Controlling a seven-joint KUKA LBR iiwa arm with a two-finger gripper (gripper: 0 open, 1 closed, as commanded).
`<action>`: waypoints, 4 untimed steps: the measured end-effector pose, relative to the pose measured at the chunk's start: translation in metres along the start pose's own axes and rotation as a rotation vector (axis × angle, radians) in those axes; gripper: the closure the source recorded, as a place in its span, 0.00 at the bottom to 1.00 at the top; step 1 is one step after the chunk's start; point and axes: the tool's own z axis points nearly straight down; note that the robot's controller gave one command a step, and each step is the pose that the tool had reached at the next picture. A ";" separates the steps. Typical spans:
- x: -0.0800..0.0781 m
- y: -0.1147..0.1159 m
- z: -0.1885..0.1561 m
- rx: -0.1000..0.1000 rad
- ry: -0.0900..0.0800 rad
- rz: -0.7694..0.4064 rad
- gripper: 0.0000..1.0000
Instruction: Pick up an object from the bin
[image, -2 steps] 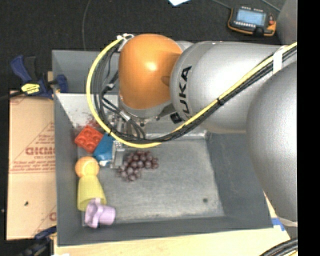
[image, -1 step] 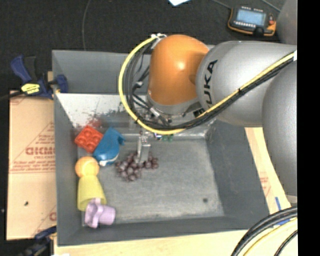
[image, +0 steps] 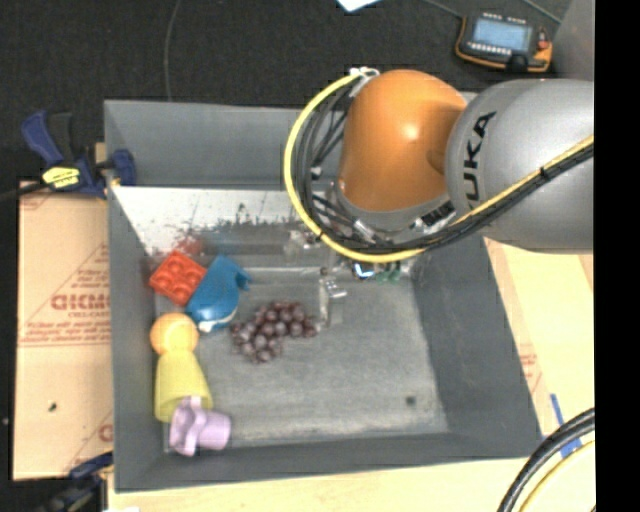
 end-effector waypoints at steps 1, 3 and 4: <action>-0.014 0.041 0.065 0.001 0.002 0.223 0.00; -0.027 0.047 0.098 0.000 -0.007 0.273 0.00; 0.017 -0.004 0.077 0.007 -0.010 0.003 0.00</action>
Offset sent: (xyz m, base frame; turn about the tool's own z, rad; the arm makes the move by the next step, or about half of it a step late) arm -0.0277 0.0020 -0.0676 0.0293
